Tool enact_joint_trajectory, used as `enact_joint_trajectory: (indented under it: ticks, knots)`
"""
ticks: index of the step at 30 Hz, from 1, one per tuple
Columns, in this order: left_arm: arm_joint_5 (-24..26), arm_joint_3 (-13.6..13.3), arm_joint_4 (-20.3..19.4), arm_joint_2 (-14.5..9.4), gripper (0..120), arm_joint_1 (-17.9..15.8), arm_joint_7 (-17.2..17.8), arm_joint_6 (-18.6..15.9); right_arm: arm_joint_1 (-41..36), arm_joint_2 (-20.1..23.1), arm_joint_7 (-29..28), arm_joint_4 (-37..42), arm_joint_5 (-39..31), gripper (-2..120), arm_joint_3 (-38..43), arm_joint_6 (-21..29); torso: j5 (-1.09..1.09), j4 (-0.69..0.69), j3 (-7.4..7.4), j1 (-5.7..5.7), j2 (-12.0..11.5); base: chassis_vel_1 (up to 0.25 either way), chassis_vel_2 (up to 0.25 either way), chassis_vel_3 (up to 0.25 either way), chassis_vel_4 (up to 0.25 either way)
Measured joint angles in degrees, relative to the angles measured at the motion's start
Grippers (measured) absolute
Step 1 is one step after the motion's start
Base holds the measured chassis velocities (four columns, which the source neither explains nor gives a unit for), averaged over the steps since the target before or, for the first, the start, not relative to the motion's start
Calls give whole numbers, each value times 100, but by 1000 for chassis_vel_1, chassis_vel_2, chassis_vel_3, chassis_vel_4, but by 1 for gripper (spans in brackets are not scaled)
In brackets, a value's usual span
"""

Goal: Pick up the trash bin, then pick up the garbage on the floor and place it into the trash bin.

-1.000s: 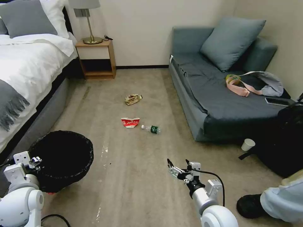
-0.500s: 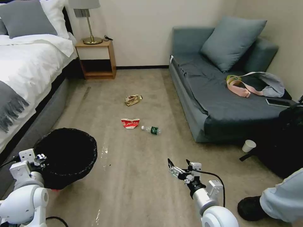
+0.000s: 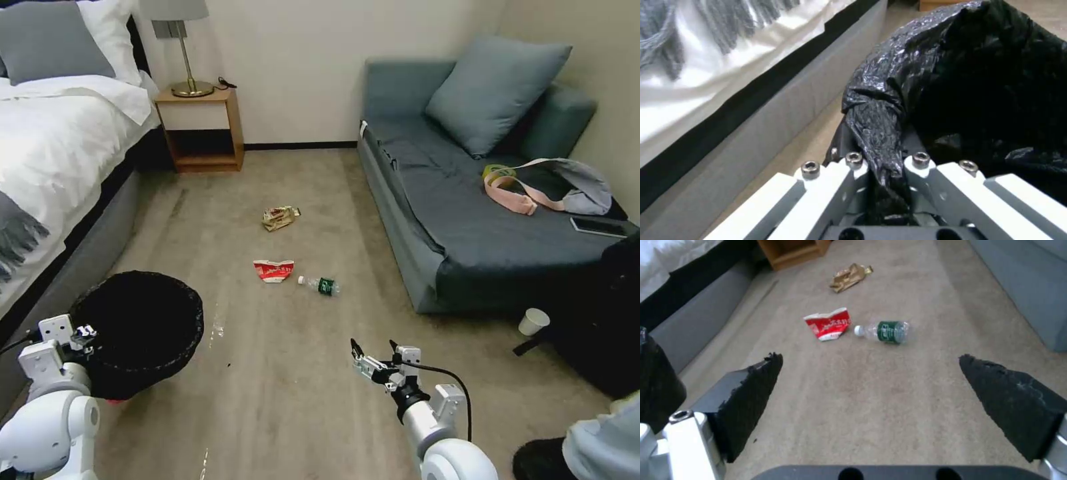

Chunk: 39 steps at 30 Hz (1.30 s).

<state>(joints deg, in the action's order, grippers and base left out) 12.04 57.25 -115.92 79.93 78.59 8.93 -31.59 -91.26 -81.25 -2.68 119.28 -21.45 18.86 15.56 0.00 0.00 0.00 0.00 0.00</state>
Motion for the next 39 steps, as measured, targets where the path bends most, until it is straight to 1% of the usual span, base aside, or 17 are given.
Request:
enact_joint_trajectory:
  ticks: [11,27,39]
  knots:
    - [25,0,31,-33,4,-11,-32,39,-71,-30,25,29,81,100,5,-26,0,0,0,0,0,-83,80,82,-76]
    - [44,-5,19,-65,4,15,-60,67,-169,-58,32,59,230,100,-17,-48,0,0,0,0,0,-119,124,122,-120]
    - [49,-23,-24,-19,4,87,-78,91,-215,-86,90,6,508,100,-158,-54,1,0,0,0,0,-123,118,122,-110]
